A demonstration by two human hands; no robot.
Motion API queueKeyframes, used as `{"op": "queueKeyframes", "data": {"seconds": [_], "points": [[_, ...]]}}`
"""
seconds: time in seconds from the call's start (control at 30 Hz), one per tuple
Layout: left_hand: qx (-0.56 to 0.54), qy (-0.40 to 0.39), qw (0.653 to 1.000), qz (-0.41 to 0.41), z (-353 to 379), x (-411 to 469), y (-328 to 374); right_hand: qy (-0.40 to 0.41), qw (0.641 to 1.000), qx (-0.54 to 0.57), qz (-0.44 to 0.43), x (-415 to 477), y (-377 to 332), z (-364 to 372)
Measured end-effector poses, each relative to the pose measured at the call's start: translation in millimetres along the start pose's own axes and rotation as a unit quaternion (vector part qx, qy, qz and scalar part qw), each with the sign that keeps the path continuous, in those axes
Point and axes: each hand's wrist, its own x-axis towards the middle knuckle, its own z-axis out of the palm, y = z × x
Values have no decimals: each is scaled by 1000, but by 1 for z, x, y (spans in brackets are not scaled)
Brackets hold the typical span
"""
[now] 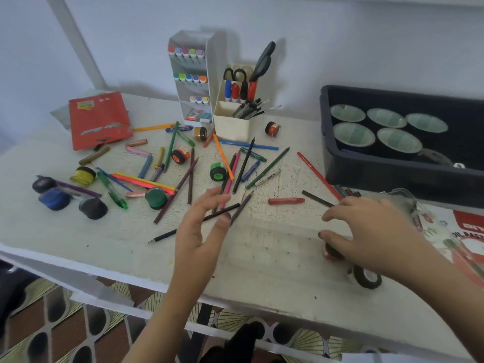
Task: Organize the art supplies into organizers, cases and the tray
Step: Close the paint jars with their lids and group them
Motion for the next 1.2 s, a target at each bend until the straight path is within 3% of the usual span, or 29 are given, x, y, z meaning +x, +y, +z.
{"op": "queueKeyframes", "data": {"seconds": [0.13,0.23,0.33,0.47,0.57,0.9,1.2], "points": [[65,30,997,-33,-11,37,-2,9,997,71,-2,44,-8,-10],[151,-5,988,-25,-18,66,-11,34,993,116,11,90,-12,-8],[233,-94,968,-16,-23,93,-16,41,989,135,44,137,-10,-3],[330,-251,910,-10,-31,123,-21,53,986,132,84,191,-9,4],[372,-299,879,13,-34,137,-26,63,989,92,102,222,-6,12],[418,-242,874,50,-33,151,-46,88,991,49,92,251,-5,24],[338,-150,929,12,-11,146,-45,62,996,41,45,193,-10,14]]}}
